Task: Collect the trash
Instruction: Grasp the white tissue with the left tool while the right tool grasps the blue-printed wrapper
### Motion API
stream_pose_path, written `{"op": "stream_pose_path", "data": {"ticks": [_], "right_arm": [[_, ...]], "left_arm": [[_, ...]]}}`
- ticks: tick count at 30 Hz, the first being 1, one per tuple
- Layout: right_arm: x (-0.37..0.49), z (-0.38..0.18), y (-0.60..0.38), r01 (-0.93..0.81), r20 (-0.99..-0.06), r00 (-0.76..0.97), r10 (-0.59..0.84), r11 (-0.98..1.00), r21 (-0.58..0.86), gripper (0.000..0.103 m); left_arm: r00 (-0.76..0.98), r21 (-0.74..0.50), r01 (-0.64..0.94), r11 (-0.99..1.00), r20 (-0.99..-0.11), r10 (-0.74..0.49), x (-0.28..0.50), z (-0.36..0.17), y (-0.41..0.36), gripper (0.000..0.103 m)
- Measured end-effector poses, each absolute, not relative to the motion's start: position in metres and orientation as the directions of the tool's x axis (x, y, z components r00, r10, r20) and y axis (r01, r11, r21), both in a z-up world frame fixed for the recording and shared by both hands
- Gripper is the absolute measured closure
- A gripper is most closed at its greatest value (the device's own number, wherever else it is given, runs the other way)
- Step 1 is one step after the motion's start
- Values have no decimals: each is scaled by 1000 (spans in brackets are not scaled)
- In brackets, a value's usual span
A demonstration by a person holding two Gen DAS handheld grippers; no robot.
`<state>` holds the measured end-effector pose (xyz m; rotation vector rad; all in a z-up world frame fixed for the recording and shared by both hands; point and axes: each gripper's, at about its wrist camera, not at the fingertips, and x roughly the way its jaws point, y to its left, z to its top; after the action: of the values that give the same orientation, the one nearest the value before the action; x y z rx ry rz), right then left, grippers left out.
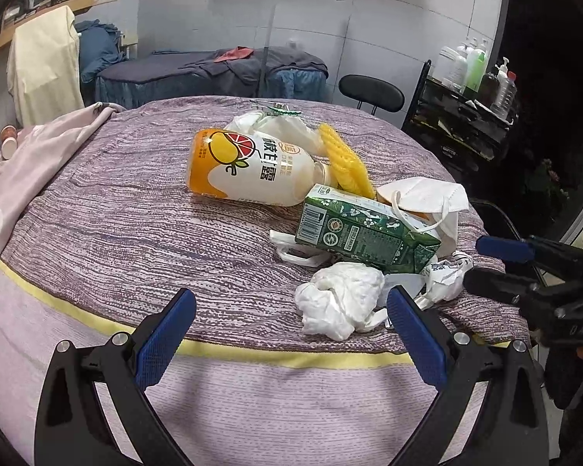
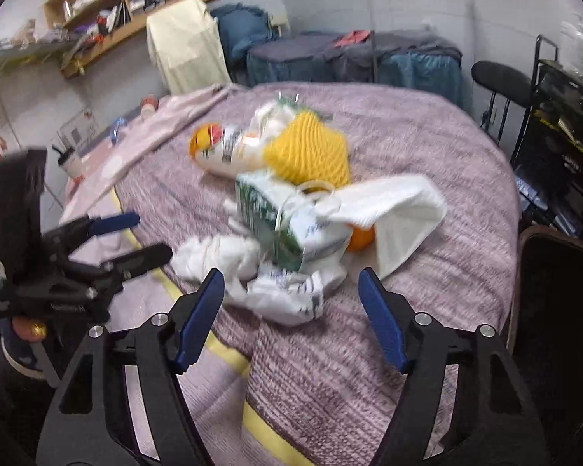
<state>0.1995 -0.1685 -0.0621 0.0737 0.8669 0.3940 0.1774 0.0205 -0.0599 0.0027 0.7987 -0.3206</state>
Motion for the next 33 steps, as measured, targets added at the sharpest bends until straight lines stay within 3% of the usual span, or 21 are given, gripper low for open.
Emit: {"op": "stream_pose_path", "data": {"ticks": [2,4,7,19,27,33], "right_arm": [[204,-74,-162,-302,-754,553,355,929,215,40],[210,-82,-159,-301,-764,528,371,923,240,58],[211,-84,-154,-308,-769,521,371,922,236,65],[167,-59,-188,-253,-696,610,379,925,282,66],[145,-48,-215,-200,-653,667,359,930,308,66],[134,-49,-234,-166,-626,700,342,931,324,66]], "left_arm": [[646,-111,285,952,-712,-276,177,-62,19,6],[639,-107,289,951,-718,-275,177,-62,17,6],[626,-108,298,949,-728,-279,178,-64,15,6],[507,-55,403,914,-818,-272,201,-81,-21,12],[462,9,451,893,-858,-225,204,-94,-41,62],[494,-32,417,908,-831,-256,187,-84,-30,68]]}}
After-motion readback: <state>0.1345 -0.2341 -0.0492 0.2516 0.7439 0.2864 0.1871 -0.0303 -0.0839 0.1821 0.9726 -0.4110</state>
